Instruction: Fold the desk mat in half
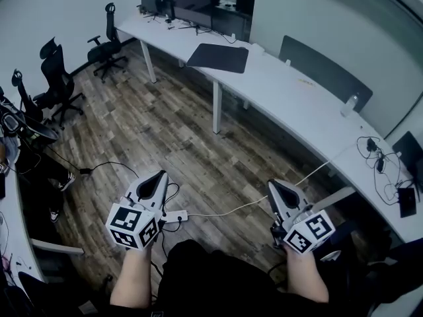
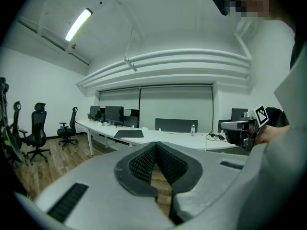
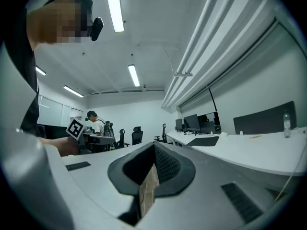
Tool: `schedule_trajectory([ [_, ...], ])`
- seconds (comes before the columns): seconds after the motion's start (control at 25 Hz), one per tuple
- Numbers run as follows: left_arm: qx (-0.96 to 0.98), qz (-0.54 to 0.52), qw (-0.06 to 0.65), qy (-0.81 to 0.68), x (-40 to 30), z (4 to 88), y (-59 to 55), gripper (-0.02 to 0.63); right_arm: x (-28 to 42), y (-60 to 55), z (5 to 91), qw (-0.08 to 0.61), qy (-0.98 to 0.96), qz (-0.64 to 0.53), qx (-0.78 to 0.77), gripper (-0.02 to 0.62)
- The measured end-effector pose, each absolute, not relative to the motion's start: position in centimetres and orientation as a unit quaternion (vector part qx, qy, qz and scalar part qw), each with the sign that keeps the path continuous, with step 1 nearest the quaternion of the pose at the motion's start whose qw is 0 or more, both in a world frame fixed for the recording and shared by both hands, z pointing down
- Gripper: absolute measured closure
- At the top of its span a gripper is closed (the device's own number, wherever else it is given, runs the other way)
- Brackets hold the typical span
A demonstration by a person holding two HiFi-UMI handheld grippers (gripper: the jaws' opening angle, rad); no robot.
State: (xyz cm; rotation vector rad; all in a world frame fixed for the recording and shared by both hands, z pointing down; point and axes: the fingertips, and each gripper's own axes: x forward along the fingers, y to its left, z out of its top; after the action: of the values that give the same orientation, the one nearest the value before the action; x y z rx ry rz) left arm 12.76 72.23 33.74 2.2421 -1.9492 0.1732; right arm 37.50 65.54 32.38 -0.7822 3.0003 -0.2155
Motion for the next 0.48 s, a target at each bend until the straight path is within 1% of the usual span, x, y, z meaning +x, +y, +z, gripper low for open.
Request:
schedule_trajectory([
  [0.2, 0.749, 0.056, 0.093, -0.653, 13.3, 34.5, 71.5, 0.598, 38.1, 64.8, 33.1, 0.011, 0.965, -0.086, -0.249, 0.594],
  [0.48, 0.752, 0.050, 0.091, -0.651, 12.1, 34.7, 67.6, 0.598, 36.2, 61.0, 33.5, 0.000, 0.966, -0.089, -0.242, 0.594],
])
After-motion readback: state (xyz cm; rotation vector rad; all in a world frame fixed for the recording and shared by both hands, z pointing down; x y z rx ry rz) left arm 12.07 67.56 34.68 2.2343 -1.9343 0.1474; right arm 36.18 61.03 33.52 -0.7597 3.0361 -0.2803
